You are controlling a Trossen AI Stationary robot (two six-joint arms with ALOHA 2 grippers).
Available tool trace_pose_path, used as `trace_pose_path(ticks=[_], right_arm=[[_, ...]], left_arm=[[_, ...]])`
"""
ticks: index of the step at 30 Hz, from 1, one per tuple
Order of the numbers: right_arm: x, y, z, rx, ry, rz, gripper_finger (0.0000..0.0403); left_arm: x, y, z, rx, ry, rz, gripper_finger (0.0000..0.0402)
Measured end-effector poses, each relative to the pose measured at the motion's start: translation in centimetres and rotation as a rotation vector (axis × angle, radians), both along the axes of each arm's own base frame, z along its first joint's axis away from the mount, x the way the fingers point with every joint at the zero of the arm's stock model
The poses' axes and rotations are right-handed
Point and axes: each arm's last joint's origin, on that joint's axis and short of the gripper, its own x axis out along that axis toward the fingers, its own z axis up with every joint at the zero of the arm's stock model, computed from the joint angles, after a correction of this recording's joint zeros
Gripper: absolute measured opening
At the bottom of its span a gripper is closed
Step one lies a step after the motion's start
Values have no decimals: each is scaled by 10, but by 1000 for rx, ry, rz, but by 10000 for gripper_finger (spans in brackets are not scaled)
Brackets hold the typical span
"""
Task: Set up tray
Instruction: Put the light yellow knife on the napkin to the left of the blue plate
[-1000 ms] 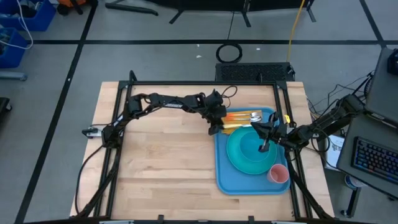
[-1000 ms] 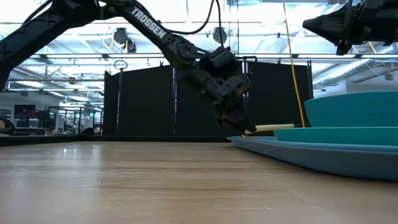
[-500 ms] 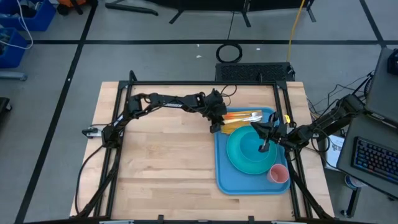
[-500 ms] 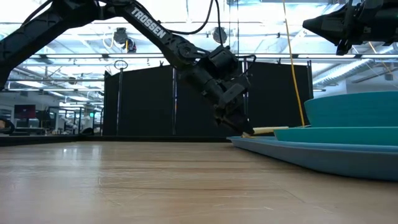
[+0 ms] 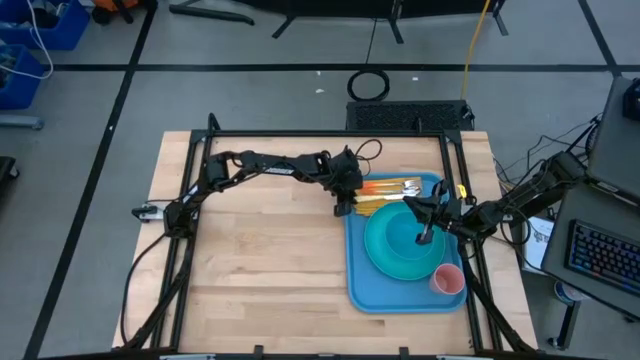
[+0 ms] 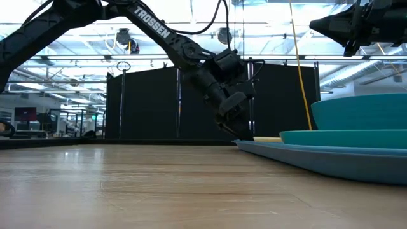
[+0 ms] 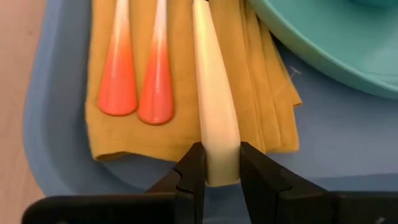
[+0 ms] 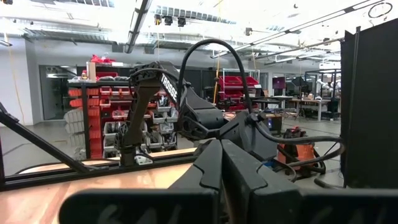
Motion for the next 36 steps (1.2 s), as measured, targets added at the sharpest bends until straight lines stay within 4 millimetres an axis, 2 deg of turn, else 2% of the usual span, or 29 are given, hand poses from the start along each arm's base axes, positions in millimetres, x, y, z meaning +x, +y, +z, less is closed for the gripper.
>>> trace_pose_path(ticks=[16, 23, 36], right_arm=[[0, 0, 0, 0, 0, 0, 0], [0, 0, 0, 0, 0, 0, 0], [0, 0, 0, 0, 0, 0, 0]], left_arm=[[3, -14, 0, 19, -22, -115, 77], [4, -10, 1, 25, -28, -50, 77], [4, -9, 2, 27, -30, -43, 77]])
